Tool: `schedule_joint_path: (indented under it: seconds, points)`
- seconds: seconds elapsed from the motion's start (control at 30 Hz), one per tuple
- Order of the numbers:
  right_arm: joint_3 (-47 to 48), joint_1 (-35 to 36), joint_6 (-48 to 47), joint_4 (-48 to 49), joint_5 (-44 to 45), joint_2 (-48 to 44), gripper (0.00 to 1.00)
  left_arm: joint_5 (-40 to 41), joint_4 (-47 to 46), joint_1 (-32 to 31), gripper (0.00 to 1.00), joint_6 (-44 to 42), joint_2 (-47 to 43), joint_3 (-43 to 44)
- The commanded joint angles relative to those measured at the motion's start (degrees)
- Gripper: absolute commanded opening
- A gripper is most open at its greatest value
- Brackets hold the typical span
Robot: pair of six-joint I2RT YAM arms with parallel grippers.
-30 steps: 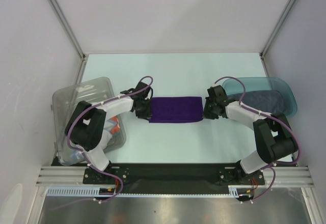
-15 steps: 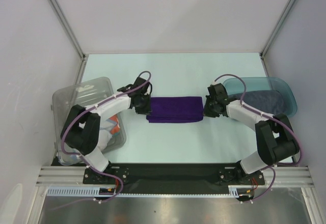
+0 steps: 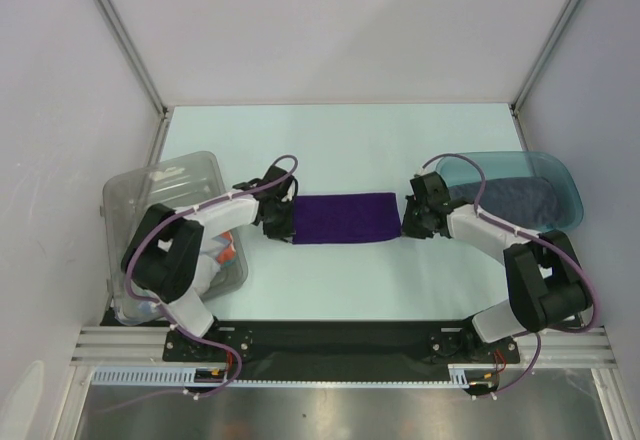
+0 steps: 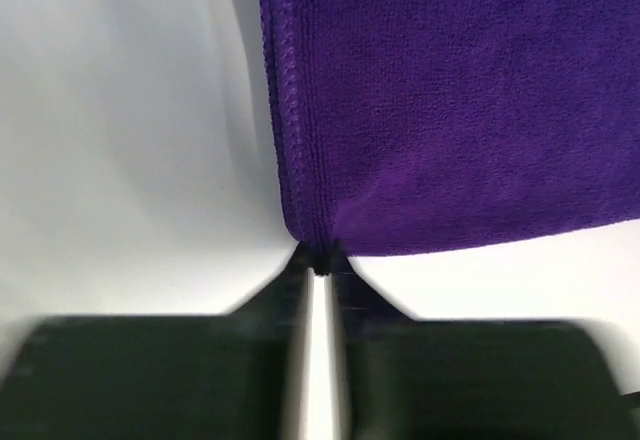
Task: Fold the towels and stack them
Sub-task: Neatly place the folded towel into the bin
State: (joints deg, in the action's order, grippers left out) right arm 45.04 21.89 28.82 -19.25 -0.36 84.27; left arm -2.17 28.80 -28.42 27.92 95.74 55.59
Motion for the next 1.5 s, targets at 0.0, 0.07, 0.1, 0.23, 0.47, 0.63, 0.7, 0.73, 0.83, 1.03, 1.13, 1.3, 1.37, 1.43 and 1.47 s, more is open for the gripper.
schedule_joint_path:
  seconds: [0.0, 0.07, 0.1, 0.23, 0.47, 0.63, 0.7, 0.73, 0.83, 1.03, 1.13, 1.3, 1.37, 1.43, 1.47]
  points:
    - [0.22, -0.44, -0.52, 0.01, 1.15, 0.11, 0.07, 1.46, 1.34, 0.04, 0.25, -1.03, 0.41, 1.62]
    - [1.62, -0.36, -0.52, -1.93, 1.15, -1.29, 0.18, 2.0, 3.19, 0.04, 0.34, -1.29, -0.46, 2.85]
    - [2.24, -0.53, -0.87, -3.59, 0.98, -2.08, 0.27, 2.09, 3.72, 0.04, 0.35, -1.55, -0.64, 3.38]
    - [7.51, -0.18, -2.97, -9.66, -2.63, -3.85, 0.37, 6.12, 8.63, 0.04, 0.41, -1.91, -1.44, 10.21]
    - [14.2, 0.43, -4.21, -6.61, -7.98, 1.33, 0.17, 4.31, 10.49, 0.04, 0.4, -2.96, 2.6, 21.13]
    - [11.76, 0.52, -4.74, -1.42, -11.5, 8.52, 0.15, -0.64, 6.1, 0.04, 0.36, -2.96, 7.87, 20.18]
    - [10.17, 0.09, -4.91, 0.34, -10.81, 9.68, 0.14, 0.15, 5.48, 0.04, 0.36, -2.7, 9.1, 18.94]
    - [9.03, -0.18, -5.17, 0.78, -9.67, 10.03, 0.14, 0.33, 4.87, 0.12, 0.36, -2.61, 9.98, 17.55]
    - [6.65, -1.23, -6.31, 1.31, -8.0, 9.69, 0.14, 1.64, 3.81, 0.3, 0.35, -2.26, 11.21, 15.61]
    - [8.93, -0.71, -7.9, -1.76, -8.78, 7.14, 0.15, 3.93, 6.0, 0.39, 0.35, -2.52, 12.36, 18.67]
    - [11.21, 0.43, -7.29, -1.59, -12.98, 5.91, 0.16, 3.58, 7.59, 0.3, 0.36, -2.78, 9.47, 20.95]
    - [12.71, 1.22, -4.65, 1.58, -17.05, 7.49, 0.22, 2.88, 8.56, -0.05, 0.41, -4.19, 5.95, 21.67]
    - [13.76, 0.61, -5.87, 1.32, -15.47, 8.63, 0.31, 0.96, 7.42, 0.04, 0.41, -4.37, 5.16, 20.09]
    - [15.59, -0.79, -7.72, -0.51, -13.1, 9.85, 0.44, -0.54, 4.96, 0.12, 0.41, -4.37, 4.89, 17.54]
    - [16.3, -1.4, -9.46, -1.66, -11.52, 10.38, 0.5, -2.38, 3.65, 0.12, 0.4, -4.02, 4.89, 16.84]
